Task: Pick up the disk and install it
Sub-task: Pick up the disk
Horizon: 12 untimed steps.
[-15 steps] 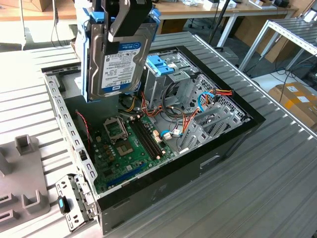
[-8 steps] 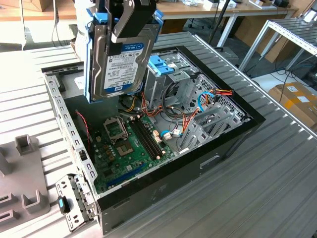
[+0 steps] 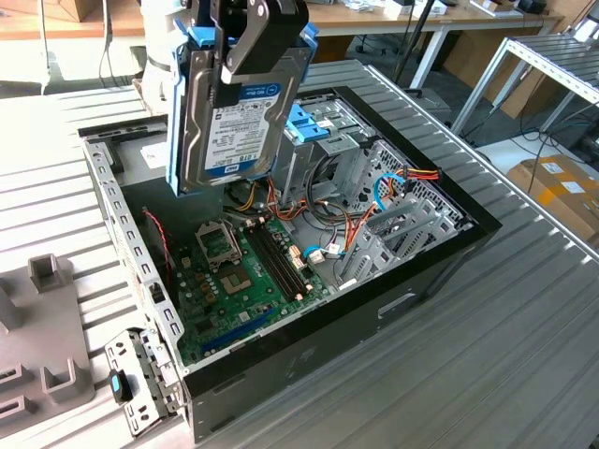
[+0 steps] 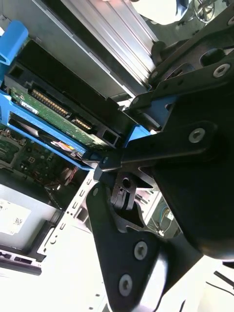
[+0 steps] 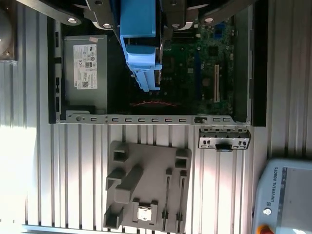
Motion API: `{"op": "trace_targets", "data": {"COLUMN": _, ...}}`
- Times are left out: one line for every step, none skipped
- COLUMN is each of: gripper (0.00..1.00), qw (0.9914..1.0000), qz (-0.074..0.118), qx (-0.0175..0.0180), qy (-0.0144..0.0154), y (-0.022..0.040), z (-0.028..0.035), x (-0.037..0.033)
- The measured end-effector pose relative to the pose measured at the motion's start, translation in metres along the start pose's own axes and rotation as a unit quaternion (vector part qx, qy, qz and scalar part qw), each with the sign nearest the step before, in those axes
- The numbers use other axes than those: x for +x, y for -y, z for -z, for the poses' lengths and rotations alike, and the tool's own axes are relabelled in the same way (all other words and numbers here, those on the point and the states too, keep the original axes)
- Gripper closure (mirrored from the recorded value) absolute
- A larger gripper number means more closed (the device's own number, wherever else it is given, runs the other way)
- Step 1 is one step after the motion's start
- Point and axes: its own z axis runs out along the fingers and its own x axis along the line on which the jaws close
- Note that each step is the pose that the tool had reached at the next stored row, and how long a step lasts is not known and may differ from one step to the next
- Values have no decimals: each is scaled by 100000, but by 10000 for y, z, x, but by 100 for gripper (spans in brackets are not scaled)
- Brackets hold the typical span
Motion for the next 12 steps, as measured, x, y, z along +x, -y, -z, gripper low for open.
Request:
{"op": "trace_targets", "data": {"gripper": 63, "qw": 100000, "qz": 1, "qx": -1, "qy": 0, "y": 6, "z": 1, "x": 4}}
{"op": "trace_targets", "data": {"gripper": 63, "qw": 100000, "qz": -1, "qx": -2, "qy": -1, "y": 21, "z": 2, "x": 14}}
{"op": "trace_targets", "data": {"gripper": 63, "qw": 100000, "qz": 1, "qx": -1, "qy": -3, "y": 29, "z": 3, "x": 19}}
{"op": "trace_targets", "data": {"gripper": 63, "qw": 100000, "qz": 0, "qx": -2, "qy": -2, "y": 38, "z": 3, "x": 24}}
{"op": "trace_targets", "data": {"gripper": 63, "qw": 100000, "qz": 1, "qx": 1, "qy": -1, "y": 47, "z": 4, "x": 29}}
{"op": "trace_targets", "data": {"gripper": 63, "qw": 100000, "qz": 0, "qx": -3, "qy": -3, "y": 61, "z": 6, "x": 37}}
{"op": "trace_targets", "data": {"gripper": 63, "qw": 100000, "qz": -3, "qx": -2, "qy": -1, "y": 69, "z": 6, "x": 42}}
{"op": "trace_targets", "data": {"gripper": 63, "qw": 100000, "qz": 0, "qx": -3, "qy": -6, "y": 76, "z": 7, "x": 46}}
{"op": "trace_targets", "data": {"gripper": 63, "qw": 100000, "qz": 0, "qx": -2, "qy": -3, "y": 90, "z": 8, "x": 52}}
{"op": "trace_targets", "data": {"gripper": 63, "qw": 100000, "qz": 2, "qx": -1, "qy": 0, "y": 108, "z": 9, "x": 63}}
{"op": "trace_targets", "data": {"gripper": 63, "qw": 100000, "qz": 1, "qx": -2, "qy": -3, "y": 115, "z": 10, "x": 66}}
{"op": "trace_targets", "data": {"gripper": 63, "qw": 100000, "qz": 1, "qx": -1, "qy": 1, "y": 121, "z": 10, "x": 70}}
